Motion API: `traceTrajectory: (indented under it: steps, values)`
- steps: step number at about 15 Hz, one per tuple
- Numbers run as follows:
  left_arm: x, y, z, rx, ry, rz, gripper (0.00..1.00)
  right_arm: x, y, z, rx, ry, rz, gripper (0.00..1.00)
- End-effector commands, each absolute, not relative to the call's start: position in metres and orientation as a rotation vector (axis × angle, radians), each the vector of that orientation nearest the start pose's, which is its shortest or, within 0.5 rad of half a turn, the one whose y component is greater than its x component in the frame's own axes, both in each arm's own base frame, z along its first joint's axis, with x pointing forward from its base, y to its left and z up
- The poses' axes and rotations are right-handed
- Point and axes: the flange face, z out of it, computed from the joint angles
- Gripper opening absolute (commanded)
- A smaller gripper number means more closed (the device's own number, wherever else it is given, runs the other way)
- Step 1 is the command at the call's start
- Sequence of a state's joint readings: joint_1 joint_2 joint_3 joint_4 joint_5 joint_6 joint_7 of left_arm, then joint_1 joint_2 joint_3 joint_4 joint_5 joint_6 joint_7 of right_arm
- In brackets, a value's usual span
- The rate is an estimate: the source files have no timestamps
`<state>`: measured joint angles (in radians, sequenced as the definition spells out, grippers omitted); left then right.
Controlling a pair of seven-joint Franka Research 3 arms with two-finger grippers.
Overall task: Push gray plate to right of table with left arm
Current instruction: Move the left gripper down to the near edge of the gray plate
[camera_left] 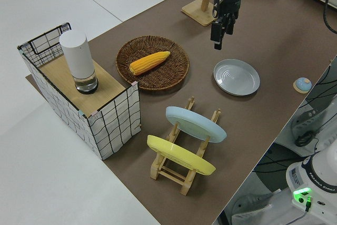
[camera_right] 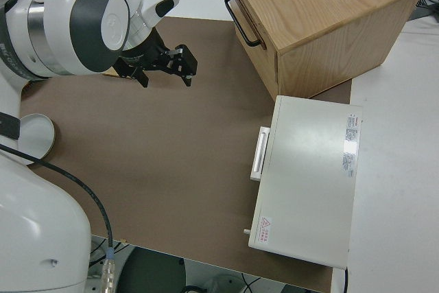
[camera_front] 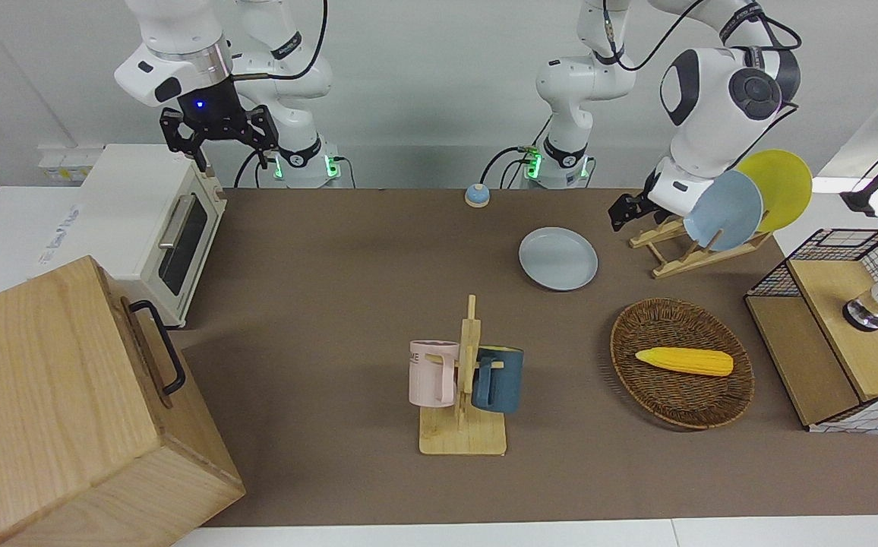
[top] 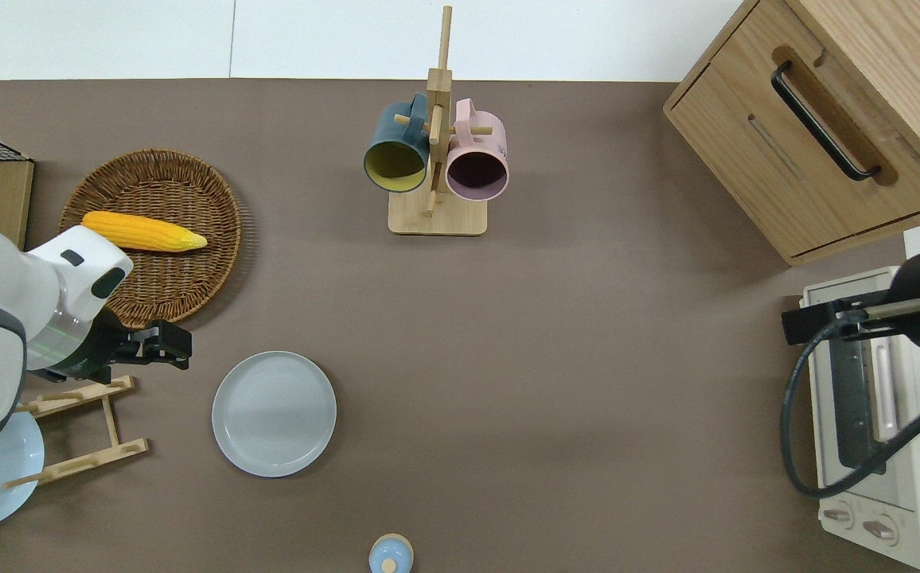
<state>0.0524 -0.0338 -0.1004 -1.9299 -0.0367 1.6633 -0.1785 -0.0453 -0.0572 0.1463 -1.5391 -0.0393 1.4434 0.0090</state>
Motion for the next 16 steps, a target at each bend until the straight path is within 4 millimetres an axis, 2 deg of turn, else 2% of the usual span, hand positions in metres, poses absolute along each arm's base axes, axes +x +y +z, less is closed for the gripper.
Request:
traceTrajectory:
  steps: [1, 4, 6, 9, 12, 13, 16]
  values:
    - [0.499, -0.024, 0.457, -3.105, -0.183, 0.340, 0.98, 0.519, 0.048, 0.661, -3.185, -0.161, 0.057, 0.996]
    - [0.486, -0.013, 0.415, -3.116, -0.124, 0.373, 0.97, 0.519, 0.048, 0.661, -3.185, -0.161, 0.057, 0.996]
    - [0.471, -0.013, 0.395, -3.123, -0.090, 0.374, 0.97, 0.519, 0.049, 0.661, -3.185, -0.164, 0.057, 0.996]
    - [0.458, -0.004, 0.373, -3.136, -0.131, 0.347, 0.96, 0.519, 0.048, 0.661, -3.185, -0.161, 0.057, 0.996]
    - [0.442, -0.001, 0.342, -3.148, -0.161, 0.354, 0.96, 0.519, 0.048, 0.661, -3.185, -0.161, 0.057, 0.996]
    - [0.437, -0.001, 0.334, -3.146, -0.162, 0.363, 0.96, 0.519, 0.049, 0.661, -3.185, -0.164, 0.057, 0.996]
    - [0.435, -0.002, 0.328, -3.154, -0.184, 0.345, 0.95, 0.519, 0.049, 0.661, -3.185, -0.164, 0.057, 0.996]
